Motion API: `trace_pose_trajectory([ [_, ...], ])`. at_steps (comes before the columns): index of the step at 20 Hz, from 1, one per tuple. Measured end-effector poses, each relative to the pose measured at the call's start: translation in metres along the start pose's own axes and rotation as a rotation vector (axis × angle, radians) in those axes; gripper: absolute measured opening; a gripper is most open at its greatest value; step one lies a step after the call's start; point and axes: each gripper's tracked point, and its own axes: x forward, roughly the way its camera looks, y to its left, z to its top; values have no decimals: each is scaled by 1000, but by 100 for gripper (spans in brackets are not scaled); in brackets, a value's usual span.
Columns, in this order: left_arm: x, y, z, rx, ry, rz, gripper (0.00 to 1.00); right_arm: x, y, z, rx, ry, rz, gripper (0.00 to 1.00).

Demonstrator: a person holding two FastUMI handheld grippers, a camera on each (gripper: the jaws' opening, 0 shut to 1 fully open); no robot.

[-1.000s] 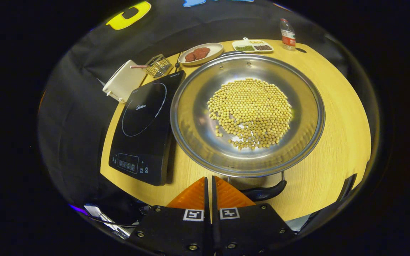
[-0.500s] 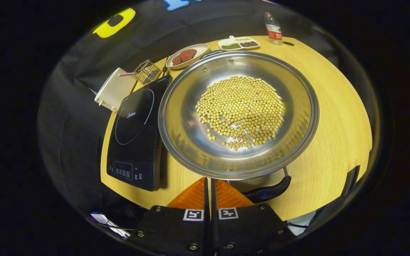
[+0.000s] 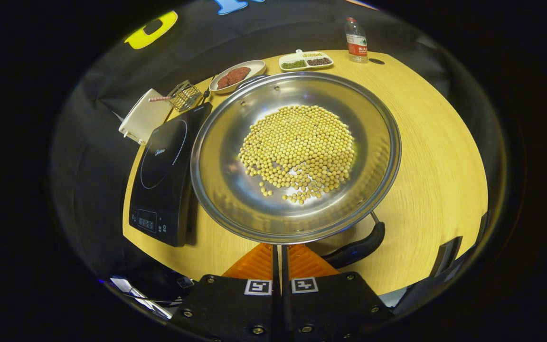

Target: First push the handle of the pot to place it horizontally, then grasp the pot with both hands and set it on the induction cooktop.

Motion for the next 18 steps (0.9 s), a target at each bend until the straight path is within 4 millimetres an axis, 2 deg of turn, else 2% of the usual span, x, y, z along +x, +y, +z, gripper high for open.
trace_pose_trajectory([
  [11, 12, -37, -5, 15, 15, 9, 95, -3, -56, 7, -57, 44, -60, 1],
  [16, 21, -59, -13, 24, 34, -3, 95, -5, -83, 18, -57, 43, -88, 1],
  [18, 22, -64, -17, 31, 46, -7, 98, -6, -93, 22, -62, 39, -102, 1],
])
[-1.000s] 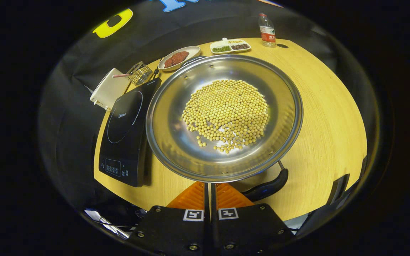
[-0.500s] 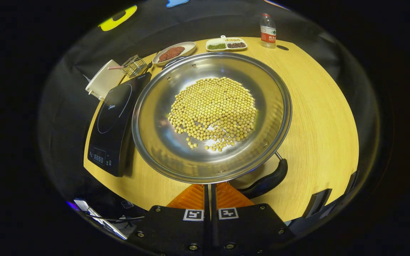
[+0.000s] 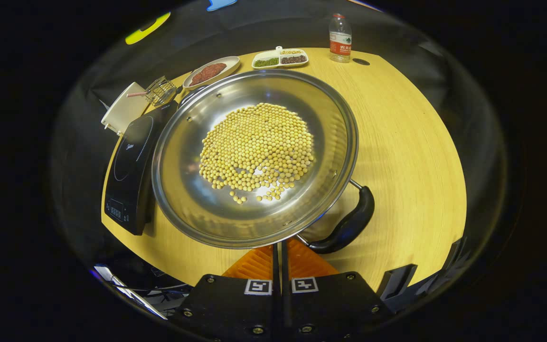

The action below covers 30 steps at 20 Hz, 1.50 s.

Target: First push the handle of the pot to place it horizontally, then grasp the pot with both hands and set it on the induction cooktop.

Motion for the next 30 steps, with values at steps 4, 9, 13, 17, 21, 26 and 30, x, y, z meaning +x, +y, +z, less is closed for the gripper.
trace_pose_trajectory([
  [4, 1, -7, -7, 11, 17, -3, 99, 3, -18, 9, 2, -12, -21, 1],
  [9, 4, -15, -21, 7, 53, -5, 97, 4, -41, 22, -5, -24, -47, 1],
  [13, 6, -21, -32, 12, 76, 3, 97, 5, -57, 34, -33, -34, -71, 1],
  [17, 6, -25, -43, 14, 100, 15, 97, 9, -70, 47, -38, -39, -75, 1],
  [21, 9, -33, -59, 15, 139, 22, 99, 10, -85, 59, -66, -45, -80, 1],
  [26, 10, -44, -72, 21, 169, 43, 97, 16, -96, 79, -96, -52, -74, 1],
  [30, 10, -55, -82, 27, 196, 60, 97, 22, -102, 90, -130, -55, -63, 1],
])
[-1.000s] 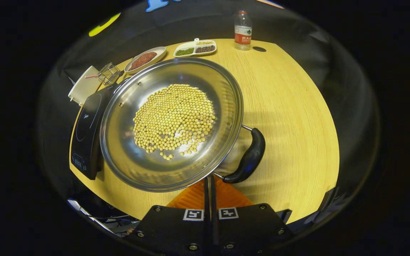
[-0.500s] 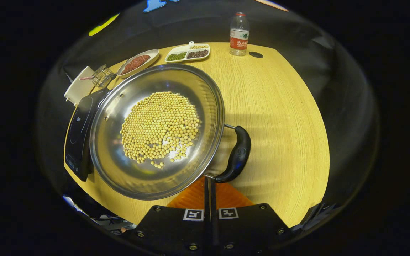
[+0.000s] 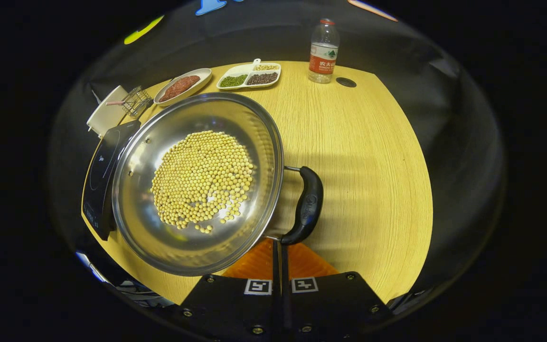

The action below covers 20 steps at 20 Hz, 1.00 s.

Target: First push the handle of the pot to place it horizontally, then grasp the pot with both hands and set it on the induction cooktop.

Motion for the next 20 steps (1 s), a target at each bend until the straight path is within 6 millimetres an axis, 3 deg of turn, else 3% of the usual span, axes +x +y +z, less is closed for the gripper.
trace_pose_trajectory([
  [8, 5, -15, -17, -33, 39, -16, 97, -1, -13, 10, -37, -48, -21, 1],
  [9, 8, -17, -22, -33, 49, -30, 97, -4, -20, 10, -55, -66, -53, 8],
  [12, 21, -19, -34, -31, 83, -77, 97, -23, -35, 10, -36, -124, -99, 69],
  [13, 26, -20, -40, -32, 98, -94, 97, -31, -35, 12, -10, -151, -97, 96],
  [18, 60, -20, -67, -5, 172, -168, 97, -63, -20, 24, 110, -305, -37, 99],
  [20, 76, -22, -81, 0, 204, -194, 98, -66, -13, 33, 127, -354, -15, 99],
])
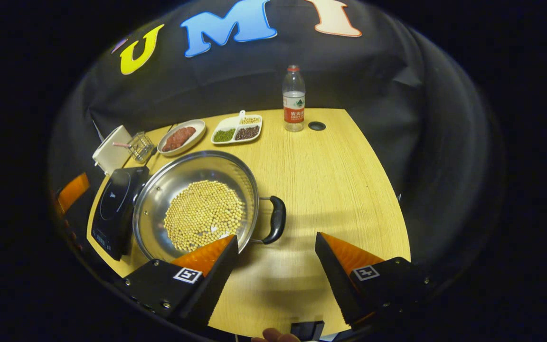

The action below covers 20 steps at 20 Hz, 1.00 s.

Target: First push the handle of the pot to place it horizontally, then grasp the pot with both hands and set it on the induction cooktop.

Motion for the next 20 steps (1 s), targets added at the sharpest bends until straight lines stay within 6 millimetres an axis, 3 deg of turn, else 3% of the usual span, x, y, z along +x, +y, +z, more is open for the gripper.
trace_pose_trajectory([
  [9, 88, 14, -50, 17, 148, -36, 98, 48, 2, 8, 49, 14, -39, 100],
  [14, 117, 22, -74, -16, 222, -37, 98, 78, 1, 5, 100, 50, -47, 100],
  [20, 132, 21, -90, -12, 278, -43, 99, 101, 7, -7, 120, 104, -41, 100],
])
